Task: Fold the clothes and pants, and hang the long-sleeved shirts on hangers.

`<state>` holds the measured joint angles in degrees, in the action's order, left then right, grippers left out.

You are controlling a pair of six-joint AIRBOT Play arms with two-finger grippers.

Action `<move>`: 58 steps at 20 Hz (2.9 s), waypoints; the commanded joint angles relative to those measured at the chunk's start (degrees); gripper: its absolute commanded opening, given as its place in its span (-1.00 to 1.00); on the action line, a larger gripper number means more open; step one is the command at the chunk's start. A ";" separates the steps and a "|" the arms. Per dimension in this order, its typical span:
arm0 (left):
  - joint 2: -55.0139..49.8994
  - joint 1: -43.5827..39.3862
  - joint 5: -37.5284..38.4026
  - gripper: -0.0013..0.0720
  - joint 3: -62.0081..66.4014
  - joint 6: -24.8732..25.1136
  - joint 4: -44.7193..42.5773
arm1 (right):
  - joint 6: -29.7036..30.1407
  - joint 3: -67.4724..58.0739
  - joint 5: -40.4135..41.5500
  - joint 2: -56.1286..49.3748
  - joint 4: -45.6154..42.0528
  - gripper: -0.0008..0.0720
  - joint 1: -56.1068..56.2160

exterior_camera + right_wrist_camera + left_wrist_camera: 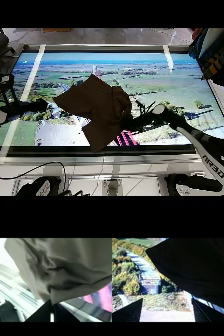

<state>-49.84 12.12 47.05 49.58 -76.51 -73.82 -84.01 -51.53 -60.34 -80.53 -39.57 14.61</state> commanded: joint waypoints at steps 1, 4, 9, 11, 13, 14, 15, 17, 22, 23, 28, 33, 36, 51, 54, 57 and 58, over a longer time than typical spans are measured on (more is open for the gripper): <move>0.04 -0.13 0.74 0.92 -0.02 -0.13 4.28 | 0.63 -3.45 -8.96 5.11 -12.68 -0.94 -7.69; 0.02 -0.13 1.38 0.92 -0.55 -3.19 5.16 | 4.96 -3.45 -16.11 11.69 -25.42 -0.94 -14.69; -0.31 -0.13 1.86 0.92 -7.89 -7.32 9.44 | 20.35 -3.39 -19.56 18.93 -32.59 -0.94 -21.51; -1.79 -0.13 1.84 0.92 -11.89 -7.30 15.45 | 25.16 -3.28 -19.61 18.80 -33.16 -0.94 -21.46; -4.59 -0.15 1.84 0.92 -14.95 -7.21 21.49 | 26.56 -3.26 -18.49 18.62 -33.38 -0.94 -21.46; -6.51 -0.39 1.81 0.92 -15.65 -7.08 22.34 | 26.53 -3.28 -17.49 18.62 -33.29 -0.94 -21.46; -8.57 -0.83 1.81 0.92 -15.69 -7.04 21.94 | 26.53 -3.28 -16.55 18.62 -33.29 -0.94 -21.46; -13.27 -0.94 1.55 0.92 -15.67 -7.06 21.86 | 26.51 -3.28 -15.04 18.62 -33.20 -0.94 -21.46; -22.56 -0.94 -4.26 0.30 -15.65 -4.48 30.75 | 26.51 -3.28 -14.62 18.62 -32.63 -0.94 -21.46; -23.50 -0.94 -5.81 0.30 -15.65 -2.25 33.83 | 26.51 -3.28 -14.62 18.62 -32.63 -0.94 -21.46; -26.18 -0.96 -13.07 0.28 -15.56 -0.52 40.96 | 26.51 -3.28 -14.58 18.64 -31.82 -0.94 -21.46; -26.21 -0.94 -17.49 -0.58 -13.75 -0.26 41.09 | 26.49 -3.30 -12.04 18.64 -28.79 -0.94 -21.44; -26.12 -0.94 -11.26 -0.94 -9.20 7.93 41.11 | 26.45 -3.41 -9.53 18.91 -24.00 -0.94 -21.35; 19.85 5.16 -8.79 -0.94 26.21 13.99 29.66 | 22.97 -39.28 -6.91 39.15 -21.81 -0.94 -21.35; 28.20 5.16 -15.04 -0.94 26.21 13.97 24.76 | 21.11 -44.65 -2.73 43.98 -23.47 -0.94 -21.35; 32.22 5.16 -16.06 -0.94 26.21 13.38 24.37 | 17.22 -48.37 0.17 46.88 -26.49 -0.94 -21.35; 32.48 5.16 -14.95 -0.94 26.21 11.63 24.35 | 15.85 -49.09 0.90 47.17 -27.36 -0.94 -21.35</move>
<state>-21.28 17.19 33.76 75.61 -62.87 -47.44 -64.55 -97.10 -62.57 -35.88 -64.01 -6.81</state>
